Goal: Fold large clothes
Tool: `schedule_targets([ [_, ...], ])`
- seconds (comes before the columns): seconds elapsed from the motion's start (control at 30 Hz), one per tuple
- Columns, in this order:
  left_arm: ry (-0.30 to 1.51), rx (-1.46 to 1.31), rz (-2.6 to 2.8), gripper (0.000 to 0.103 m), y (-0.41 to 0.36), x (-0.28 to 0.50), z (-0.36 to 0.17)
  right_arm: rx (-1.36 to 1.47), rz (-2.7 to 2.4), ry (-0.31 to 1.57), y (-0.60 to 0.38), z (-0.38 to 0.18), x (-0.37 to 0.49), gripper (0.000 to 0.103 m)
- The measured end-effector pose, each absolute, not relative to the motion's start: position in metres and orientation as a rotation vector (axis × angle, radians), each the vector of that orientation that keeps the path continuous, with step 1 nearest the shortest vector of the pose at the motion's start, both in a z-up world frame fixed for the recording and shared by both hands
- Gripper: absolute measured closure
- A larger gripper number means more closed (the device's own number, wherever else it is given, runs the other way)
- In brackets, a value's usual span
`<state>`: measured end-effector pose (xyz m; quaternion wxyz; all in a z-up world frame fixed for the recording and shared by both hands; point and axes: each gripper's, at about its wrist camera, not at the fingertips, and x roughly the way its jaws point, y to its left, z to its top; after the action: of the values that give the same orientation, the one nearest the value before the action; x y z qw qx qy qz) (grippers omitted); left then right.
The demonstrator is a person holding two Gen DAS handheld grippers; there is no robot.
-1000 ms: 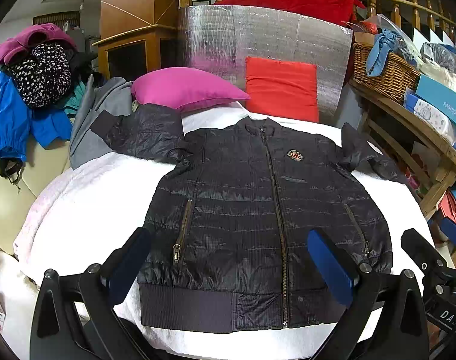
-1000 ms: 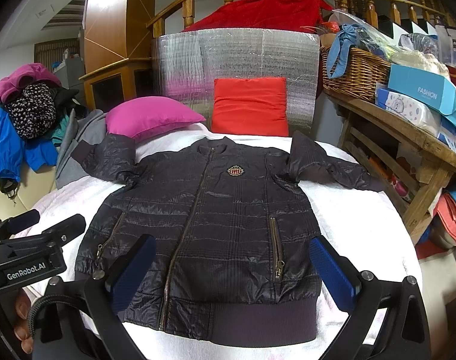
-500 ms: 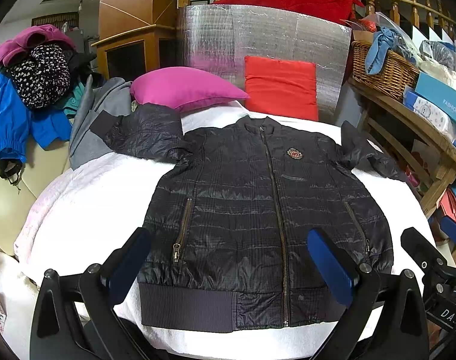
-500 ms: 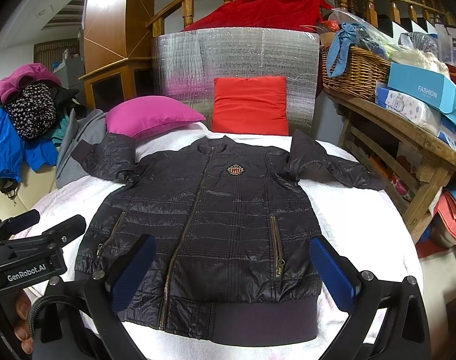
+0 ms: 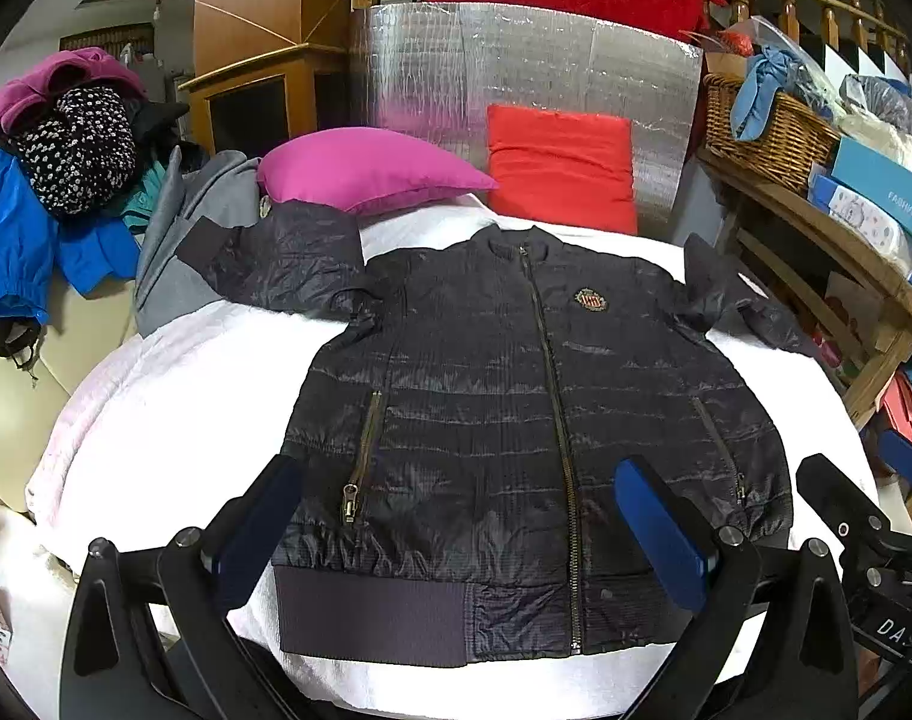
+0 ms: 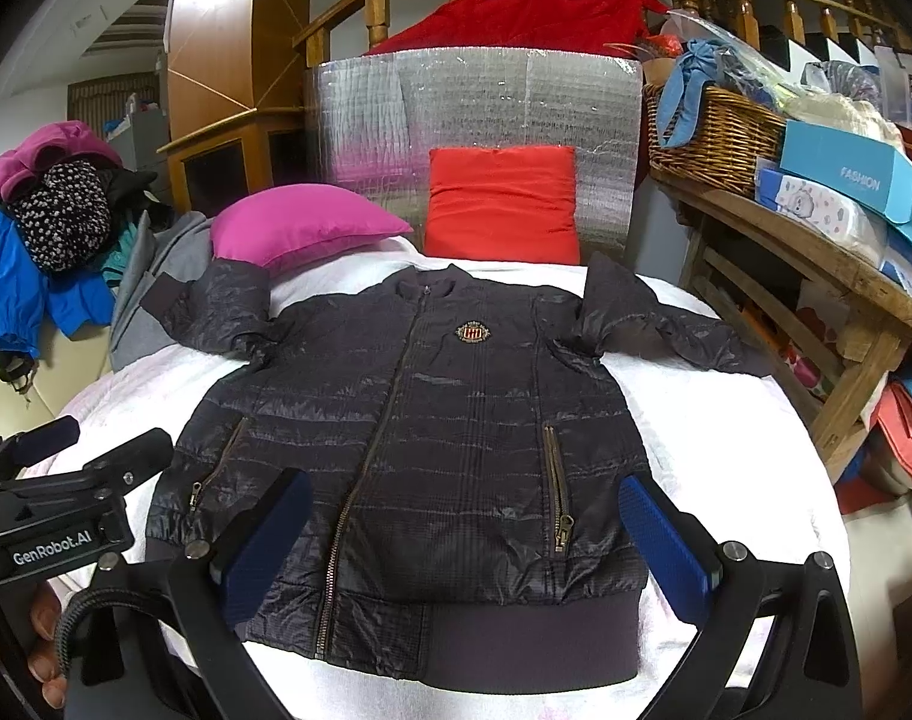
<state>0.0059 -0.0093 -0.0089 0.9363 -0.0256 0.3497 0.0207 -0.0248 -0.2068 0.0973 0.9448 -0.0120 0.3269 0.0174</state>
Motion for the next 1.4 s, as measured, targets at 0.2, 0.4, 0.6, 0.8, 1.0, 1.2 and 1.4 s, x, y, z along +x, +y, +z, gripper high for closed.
schedule_targets([
  [0.2,0.729,-0.051,0.046,0.0,-0.01,0.011,-0.016,-0.026,0.041,0.681,-0.205,0.091,-0.018,0.0],
  [0.4,0.738,-0.047,0.049,0.0,-0.011,0.017,-0.019,-0.024,0.043,0.692,-0.206,0.086,-0.012,0.0],
  [0.6,0.761,-0.034,0.048,0.0,-0.014,0.027,-0.026,-0.014,0.044,0.713,-0.208,0.077,-0.003,0.0],
  [0.8,0.782,-0.024,0.051,0.0,-0.017,0.039,-0.033,-0.007,0.046,0.733,-0.21,0.07,0.01,0.0],
  [1.0,0.799,-0.015,0.059,0.0,-0.019,0.05,-0.036,0.001,0.05,0.75,-0.213,0.064,0.022,0.0],
  [1.2,0.813,-0.011,0.065,0.0,-0.019,0.062,-0.04,0.007,0.053,0.765,-0.215,0.057,0.034,0.0],
  [1.4,0.829,-0.009,0.052,0.0,-0.018,0.072,-0.047,0.021,0.051,0.781,-0.223,0.048,0.044,0.0],
])
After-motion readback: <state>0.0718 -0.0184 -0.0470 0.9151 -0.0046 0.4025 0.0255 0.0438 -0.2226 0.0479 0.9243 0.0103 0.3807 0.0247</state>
